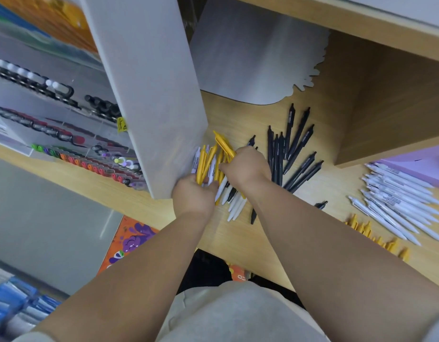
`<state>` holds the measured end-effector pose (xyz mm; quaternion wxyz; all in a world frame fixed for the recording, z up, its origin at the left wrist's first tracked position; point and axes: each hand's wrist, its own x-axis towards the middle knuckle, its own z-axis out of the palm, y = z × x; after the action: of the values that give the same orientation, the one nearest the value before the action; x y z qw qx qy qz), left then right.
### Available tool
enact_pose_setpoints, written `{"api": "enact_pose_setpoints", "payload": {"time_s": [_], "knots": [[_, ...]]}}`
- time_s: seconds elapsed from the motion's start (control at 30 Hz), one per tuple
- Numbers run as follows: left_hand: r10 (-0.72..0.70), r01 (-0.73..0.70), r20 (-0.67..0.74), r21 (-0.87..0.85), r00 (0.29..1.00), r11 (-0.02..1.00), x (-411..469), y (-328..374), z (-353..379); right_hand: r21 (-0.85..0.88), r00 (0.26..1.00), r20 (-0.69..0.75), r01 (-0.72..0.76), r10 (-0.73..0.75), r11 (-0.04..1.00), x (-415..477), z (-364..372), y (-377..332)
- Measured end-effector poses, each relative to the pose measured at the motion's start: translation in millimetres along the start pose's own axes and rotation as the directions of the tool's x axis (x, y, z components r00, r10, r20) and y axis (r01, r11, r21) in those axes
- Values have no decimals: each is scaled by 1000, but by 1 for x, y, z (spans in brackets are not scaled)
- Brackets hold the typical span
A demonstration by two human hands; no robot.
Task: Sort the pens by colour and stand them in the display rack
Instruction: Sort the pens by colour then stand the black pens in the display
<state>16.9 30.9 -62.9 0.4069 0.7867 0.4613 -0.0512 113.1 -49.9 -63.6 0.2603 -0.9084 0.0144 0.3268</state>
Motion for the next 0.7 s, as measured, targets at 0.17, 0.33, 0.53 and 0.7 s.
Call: {"api": "enact_pose_setpoints", "payload": {"time_s": [0.17,0.33,0.53,0.7], "knots": [[6,-6,-25,-17,1000,1000,2,-4,3,-62,997,-71,-7,3,998,-4,8,-1],[-12,10,-36,-53,999,999,3,-7,4,-53,995,-99,24,-29,998,-9,2,6],[-6,6,10,-46,1000,999,0,-8,2,-54,994,-106,18,-23,998,-14,-3,8],[24,-24,-16,-8,1000,1000,-2,-8,1,-114,996,-91,-12,1,993,-10,-4,-3]]}}
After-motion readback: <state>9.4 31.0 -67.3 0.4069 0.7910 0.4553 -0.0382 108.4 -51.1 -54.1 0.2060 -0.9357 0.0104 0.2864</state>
